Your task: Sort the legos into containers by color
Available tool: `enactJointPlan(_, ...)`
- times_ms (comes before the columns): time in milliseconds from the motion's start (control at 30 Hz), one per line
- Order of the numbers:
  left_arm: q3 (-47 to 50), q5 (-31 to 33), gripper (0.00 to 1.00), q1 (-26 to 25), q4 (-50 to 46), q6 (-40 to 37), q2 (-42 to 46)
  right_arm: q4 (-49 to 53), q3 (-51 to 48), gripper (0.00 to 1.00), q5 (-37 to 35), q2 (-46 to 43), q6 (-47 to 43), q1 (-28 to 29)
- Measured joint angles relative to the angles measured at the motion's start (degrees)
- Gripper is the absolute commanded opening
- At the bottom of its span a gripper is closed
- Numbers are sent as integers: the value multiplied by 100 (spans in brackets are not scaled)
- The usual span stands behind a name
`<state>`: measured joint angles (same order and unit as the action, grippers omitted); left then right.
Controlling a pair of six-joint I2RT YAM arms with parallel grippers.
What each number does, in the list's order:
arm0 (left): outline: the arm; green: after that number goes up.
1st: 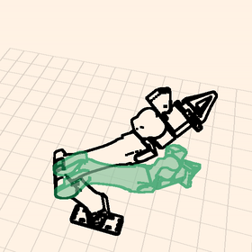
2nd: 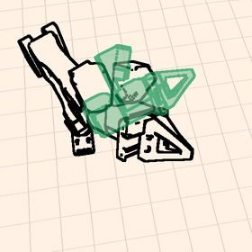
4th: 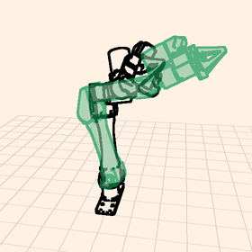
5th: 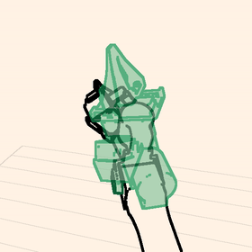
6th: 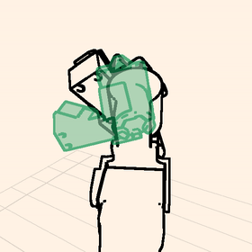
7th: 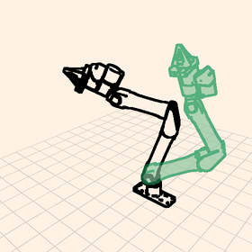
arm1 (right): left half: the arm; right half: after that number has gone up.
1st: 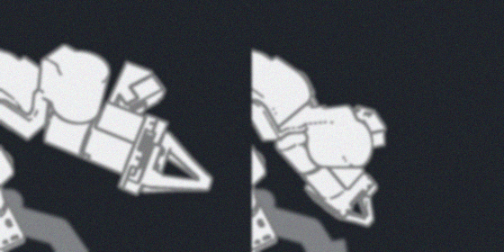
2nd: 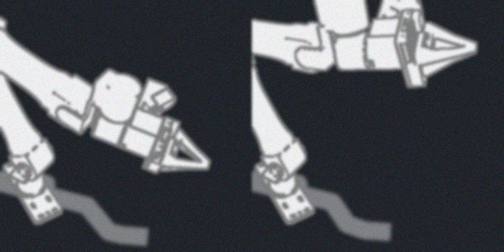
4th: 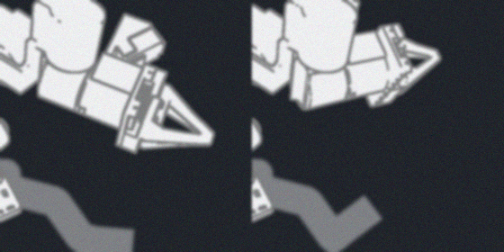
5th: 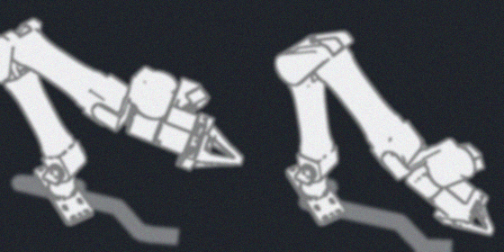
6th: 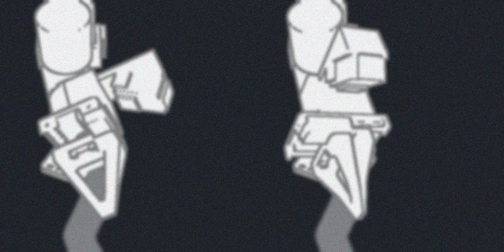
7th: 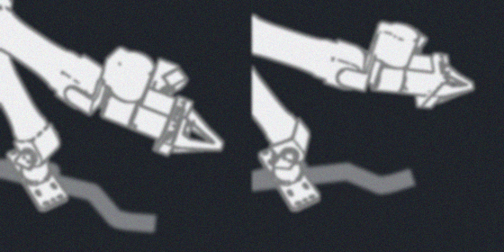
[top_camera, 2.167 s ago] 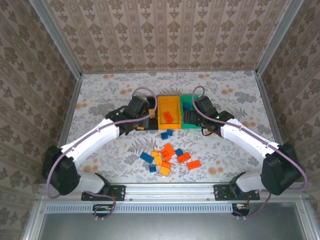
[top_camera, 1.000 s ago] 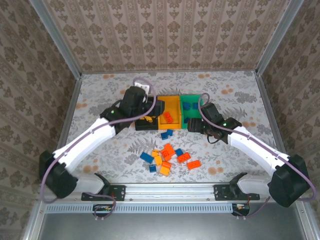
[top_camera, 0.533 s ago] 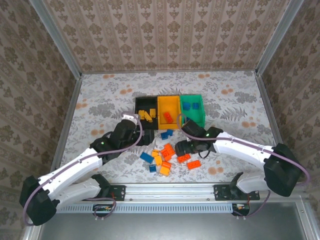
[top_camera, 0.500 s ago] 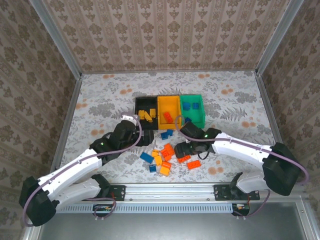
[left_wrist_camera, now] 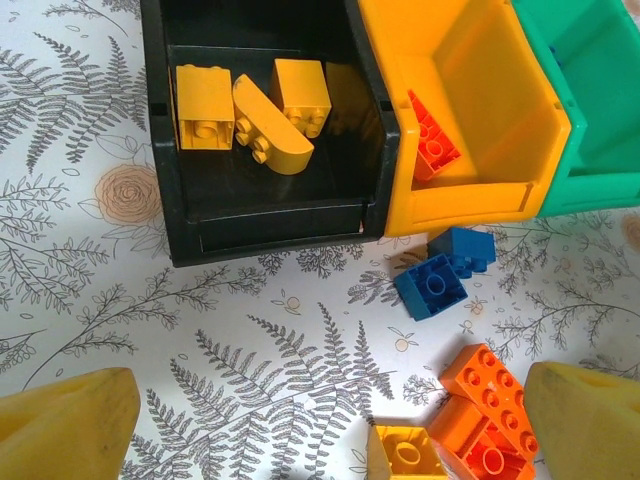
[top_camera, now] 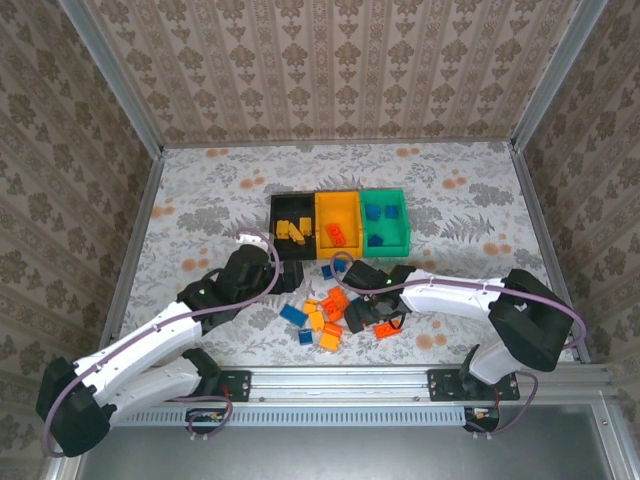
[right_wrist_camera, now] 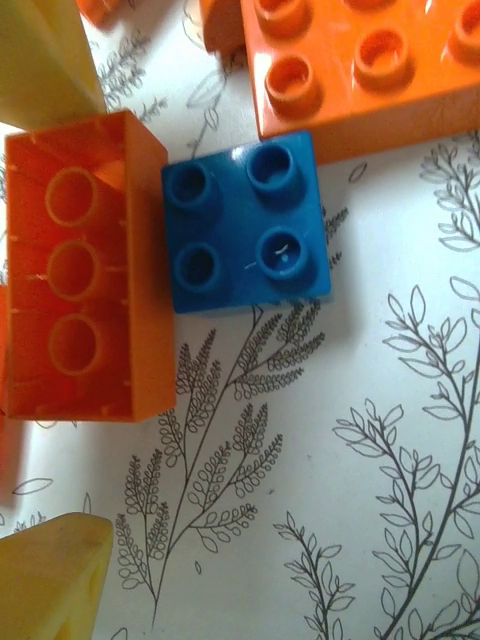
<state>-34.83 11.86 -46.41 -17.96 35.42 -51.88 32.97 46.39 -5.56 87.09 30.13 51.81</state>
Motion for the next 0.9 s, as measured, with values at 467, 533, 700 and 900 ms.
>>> enactJointPlan(467,42,0,100,81,-2,22,-2,-160,50,75,-109,293,-33,22)
enactJointPlan(533,42,0,100,81,-2,24,-2,-197,50,68,-122,293,-59,22)
enactJointPlan(700,42,0,100,111,-2,46,-17,-229,39,62,-129,232,-48,20)
enactJointPlan(900,42,0,100,118,-4,63,-37,-120,42,61,-138,-367,-85,-138)
